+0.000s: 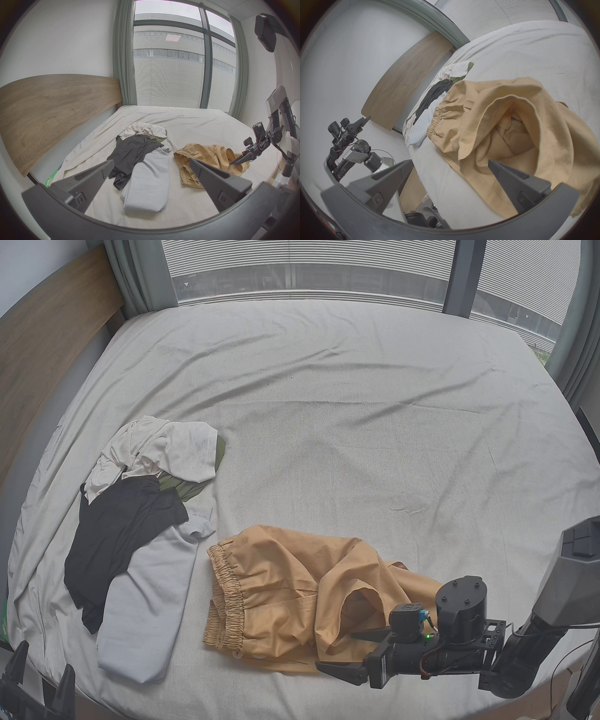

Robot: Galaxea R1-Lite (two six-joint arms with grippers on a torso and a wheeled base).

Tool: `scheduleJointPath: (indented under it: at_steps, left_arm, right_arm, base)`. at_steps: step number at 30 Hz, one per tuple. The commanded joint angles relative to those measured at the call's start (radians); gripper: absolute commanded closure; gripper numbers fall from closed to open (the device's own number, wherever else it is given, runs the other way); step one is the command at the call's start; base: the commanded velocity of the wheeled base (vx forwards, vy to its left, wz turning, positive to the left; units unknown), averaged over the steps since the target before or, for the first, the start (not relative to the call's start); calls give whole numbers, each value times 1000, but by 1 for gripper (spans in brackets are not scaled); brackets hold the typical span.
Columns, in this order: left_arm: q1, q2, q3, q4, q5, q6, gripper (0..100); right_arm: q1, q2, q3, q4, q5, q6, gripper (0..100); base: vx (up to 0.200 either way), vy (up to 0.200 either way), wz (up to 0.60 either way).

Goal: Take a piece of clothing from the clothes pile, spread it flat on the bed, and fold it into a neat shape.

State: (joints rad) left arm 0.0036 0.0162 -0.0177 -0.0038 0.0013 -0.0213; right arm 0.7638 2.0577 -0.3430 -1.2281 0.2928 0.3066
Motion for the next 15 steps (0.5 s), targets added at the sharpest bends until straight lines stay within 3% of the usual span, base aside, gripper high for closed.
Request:
scheduleJointPath:
  at_steps: [1,15]
  left_arm:
    - [-1,-13,18,-1,0,0,0]
    - [1,-13,18,-1,0,0,0]
  right_arm:
    - [2,36,-24,-1,0,0,0]
    - [2,91,-73,-10,-1,2,0]
  base:
    - [0,0,0]
    - [0,0,0]
